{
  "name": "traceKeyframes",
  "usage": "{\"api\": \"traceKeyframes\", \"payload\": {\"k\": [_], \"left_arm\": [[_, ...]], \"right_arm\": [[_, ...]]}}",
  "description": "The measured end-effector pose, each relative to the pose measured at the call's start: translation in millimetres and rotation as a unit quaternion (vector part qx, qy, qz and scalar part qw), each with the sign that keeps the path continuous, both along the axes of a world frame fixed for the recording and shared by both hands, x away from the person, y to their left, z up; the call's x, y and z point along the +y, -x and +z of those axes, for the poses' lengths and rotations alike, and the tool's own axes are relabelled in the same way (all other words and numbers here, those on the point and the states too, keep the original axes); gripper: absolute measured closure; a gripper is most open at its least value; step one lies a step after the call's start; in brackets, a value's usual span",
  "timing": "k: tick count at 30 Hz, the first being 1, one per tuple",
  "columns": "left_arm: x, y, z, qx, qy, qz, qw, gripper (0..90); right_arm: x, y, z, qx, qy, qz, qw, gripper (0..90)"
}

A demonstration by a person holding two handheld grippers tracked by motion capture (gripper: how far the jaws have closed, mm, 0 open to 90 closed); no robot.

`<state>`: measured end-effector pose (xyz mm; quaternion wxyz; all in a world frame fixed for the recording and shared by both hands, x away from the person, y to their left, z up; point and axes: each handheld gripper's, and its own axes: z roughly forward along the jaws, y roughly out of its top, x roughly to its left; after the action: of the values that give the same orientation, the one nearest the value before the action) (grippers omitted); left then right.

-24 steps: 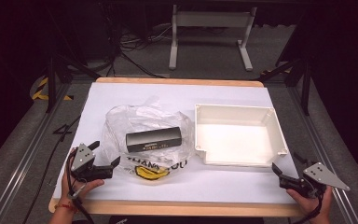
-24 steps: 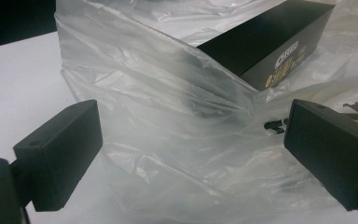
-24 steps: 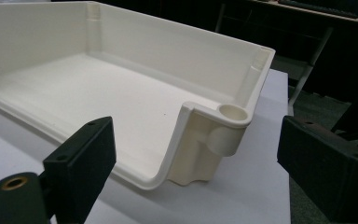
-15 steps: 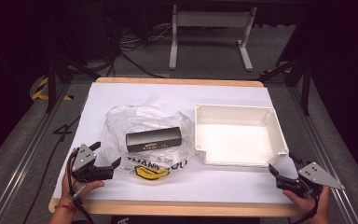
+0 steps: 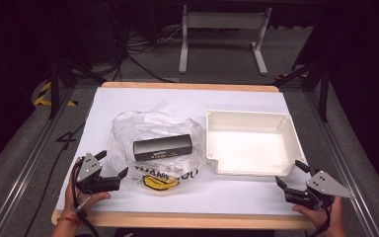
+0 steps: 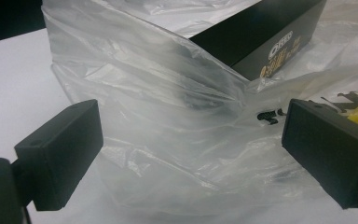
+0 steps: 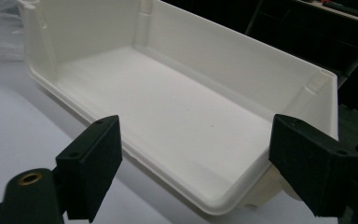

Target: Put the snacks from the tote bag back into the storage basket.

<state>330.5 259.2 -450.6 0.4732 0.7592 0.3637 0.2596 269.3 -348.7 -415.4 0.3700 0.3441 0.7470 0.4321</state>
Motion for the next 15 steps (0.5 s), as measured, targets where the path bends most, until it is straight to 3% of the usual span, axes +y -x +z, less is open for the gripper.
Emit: {"api": "traceKeyframes", "payload": {"k": [12, 15], "left_arm": [[-4.6, 3.1, -0.8, 0.001, -0.007, -0.018, 0.9998, 6.1], [-5.9, 3.7, -1.1, 0.003, -0.011, -0.02, 0.9997, 6.1]], "right_arm": [[16.8, 0.1, 13.0, 0.002, 0.007, 0.026, 0.9996, 15.1], [22.4, -3.0, 12.1, 0.011, 0.008, 0.031, 0.9994, 15.0]]}}
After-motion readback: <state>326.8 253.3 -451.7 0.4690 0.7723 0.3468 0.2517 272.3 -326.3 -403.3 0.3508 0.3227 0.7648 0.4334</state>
